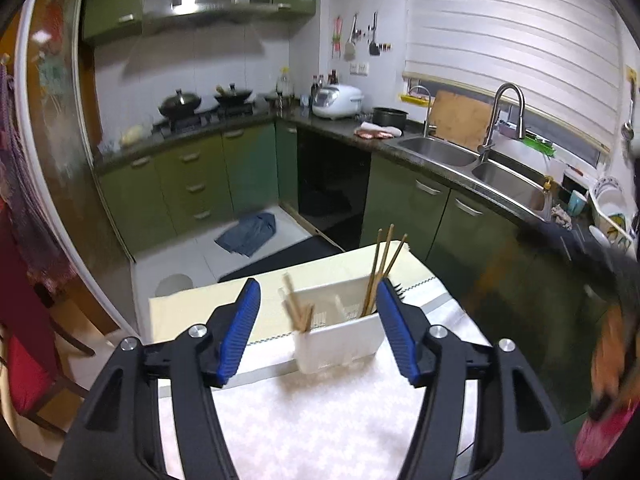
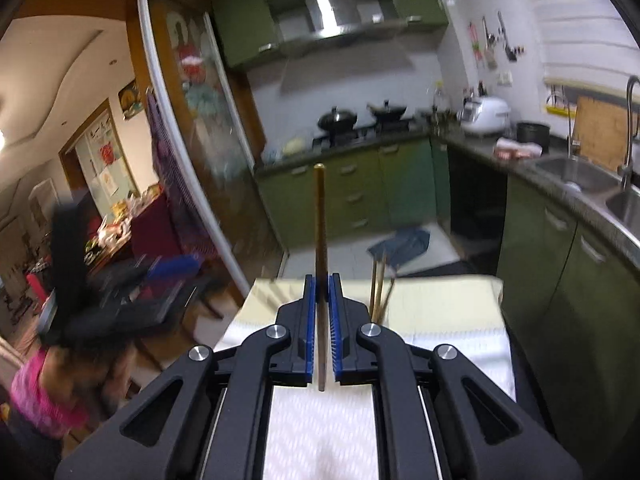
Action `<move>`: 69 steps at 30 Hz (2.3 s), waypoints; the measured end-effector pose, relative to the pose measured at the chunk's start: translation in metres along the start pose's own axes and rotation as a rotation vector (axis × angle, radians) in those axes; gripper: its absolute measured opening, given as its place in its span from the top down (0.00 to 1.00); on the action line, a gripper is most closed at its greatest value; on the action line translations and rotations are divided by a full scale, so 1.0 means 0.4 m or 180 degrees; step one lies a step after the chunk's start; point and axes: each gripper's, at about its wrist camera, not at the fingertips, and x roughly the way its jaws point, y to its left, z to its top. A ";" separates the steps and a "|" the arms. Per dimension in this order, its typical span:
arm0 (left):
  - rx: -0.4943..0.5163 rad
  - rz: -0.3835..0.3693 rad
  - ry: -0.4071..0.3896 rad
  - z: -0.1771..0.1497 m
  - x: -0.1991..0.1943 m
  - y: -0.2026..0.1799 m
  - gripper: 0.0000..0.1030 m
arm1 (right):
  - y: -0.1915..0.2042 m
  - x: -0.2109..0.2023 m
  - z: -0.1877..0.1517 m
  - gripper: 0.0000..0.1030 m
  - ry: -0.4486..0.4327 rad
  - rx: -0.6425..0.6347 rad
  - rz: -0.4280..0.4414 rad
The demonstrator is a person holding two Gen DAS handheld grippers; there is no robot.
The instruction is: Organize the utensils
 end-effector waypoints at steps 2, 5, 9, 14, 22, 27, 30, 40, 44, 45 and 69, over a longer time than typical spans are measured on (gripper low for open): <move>-0.0017 -0.0015 -0.0016 -0.029 -0.031 0.012 0.43 | 0.010 0.035 0.034 0.93 -0.0086 -0.0004 -0.0057; -0.0169 -0.0080 -0.0029 -0.074 -0.063 0.037 0.36 | 0.013 0.101 0.060 0.93 -0.0157 -0.0012 -0.0181; -0.0200 0.0034 -0.0142 -0.163 -0.101 0.058 0.25 | 0.004 0.201 0.069 0.93 -0.0126 -0.0064 -0.0355; -0.0340 0.0096 -0.0129 -0.279 -0.103 0.078 0.18 | -0.012 0.315 0.022 0.93 0.0051 -0.0179 -0.0507; -0.0735 0.0146 -0.0247 -0.429 -0.130 0.096 0.13 | -0.040 0.439 -0.086 0.87 0.0400 -0.0237 -0.0568; -0.0802 0.0236 -0.0347 -0.464 -0.154 0.088 0.08 | -0.039 0.413 -0.120 0.77 0.0380 -0.0248 -0.0547; -0.0742 0.0267 -0.0395 -0.471 -0.159 0.069 0.06 | -0.031 0.314 -0.138 0.74 0.0175 -0.0226 -0.0486; -0.0595 0.0126 -0.0344 -0.526 -0.155 0.020 0.06 | -0.001 -0.094 -0.389 0.32 -0.0374 -0.0290 -0.0619; -0.0408 0.0143 -0.0380 -0.535 -0.171 -0.007 0.06 | 0.016 -0.192 -0.479 0.11 -0.0376 -0.0322 -0.0622; -0.0351 0.0155 -0.0417 -0.536 -0.182 -0.015 0.06 | 0.021 -0.213 -0.494 0.10 -0.0388 -0.0345 -0.0619; -0.0311 0.0283 -0.0634 -0.555 -0.319 -0.043 0.06 | 0.138 -0.378 -0.536 0.04 -0.0534 -0.0612 -0.0528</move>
